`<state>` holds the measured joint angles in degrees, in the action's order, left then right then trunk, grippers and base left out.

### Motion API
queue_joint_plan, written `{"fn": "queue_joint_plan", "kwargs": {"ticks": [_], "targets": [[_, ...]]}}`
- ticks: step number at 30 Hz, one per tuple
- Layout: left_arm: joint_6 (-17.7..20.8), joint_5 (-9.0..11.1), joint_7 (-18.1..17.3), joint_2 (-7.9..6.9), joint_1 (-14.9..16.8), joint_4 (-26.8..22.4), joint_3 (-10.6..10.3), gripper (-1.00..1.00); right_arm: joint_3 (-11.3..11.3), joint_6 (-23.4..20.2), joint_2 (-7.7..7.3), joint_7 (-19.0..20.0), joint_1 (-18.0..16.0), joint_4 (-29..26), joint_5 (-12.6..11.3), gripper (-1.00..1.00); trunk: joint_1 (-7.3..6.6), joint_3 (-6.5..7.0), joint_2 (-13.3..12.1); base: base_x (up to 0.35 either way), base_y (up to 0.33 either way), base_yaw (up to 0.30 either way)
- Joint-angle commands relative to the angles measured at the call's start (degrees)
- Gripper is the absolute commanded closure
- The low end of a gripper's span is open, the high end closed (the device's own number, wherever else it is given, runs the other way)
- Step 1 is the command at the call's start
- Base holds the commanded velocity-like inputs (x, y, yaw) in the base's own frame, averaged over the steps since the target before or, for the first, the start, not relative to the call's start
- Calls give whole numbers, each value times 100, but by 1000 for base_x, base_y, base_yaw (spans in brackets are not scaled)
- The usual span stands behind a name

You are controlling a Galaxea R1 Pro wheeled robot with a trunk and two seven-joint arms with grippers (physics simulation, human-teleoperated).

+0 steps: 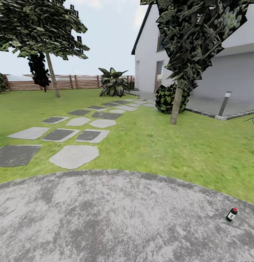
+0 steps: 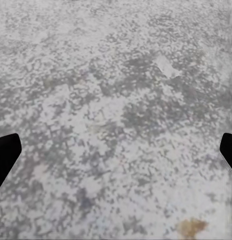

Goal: In the garden, pick up the pesticide atomizer on the floor and spray pesticide onto both trees until each tree trunk is fully covered.

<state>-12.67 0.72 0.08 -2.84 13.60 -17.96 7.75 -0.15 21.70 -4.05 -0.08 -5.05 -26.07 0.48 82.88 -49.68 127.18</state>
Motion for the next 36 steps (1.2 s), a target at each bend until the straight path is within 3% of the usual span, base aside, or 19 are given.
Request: {"fn": "queue_joint_plan", "kwargs": {"ticks": [1,23,36], "targets": [[-18,7,1,0,2,3,7,-100,-2,18,0,-1,-4,6,5,-100,1,0,2,103,0,-246],[-18,7,1,3,2,5,7,-100,-11,18,0,-1,-4,6,5,-100,1,100,2,8,0,-246],[-17,7,1,3,2,3,7,-100,-11,13,0,-1,-4,6,-3,-100,1,138,2,140,0,-250]]}}
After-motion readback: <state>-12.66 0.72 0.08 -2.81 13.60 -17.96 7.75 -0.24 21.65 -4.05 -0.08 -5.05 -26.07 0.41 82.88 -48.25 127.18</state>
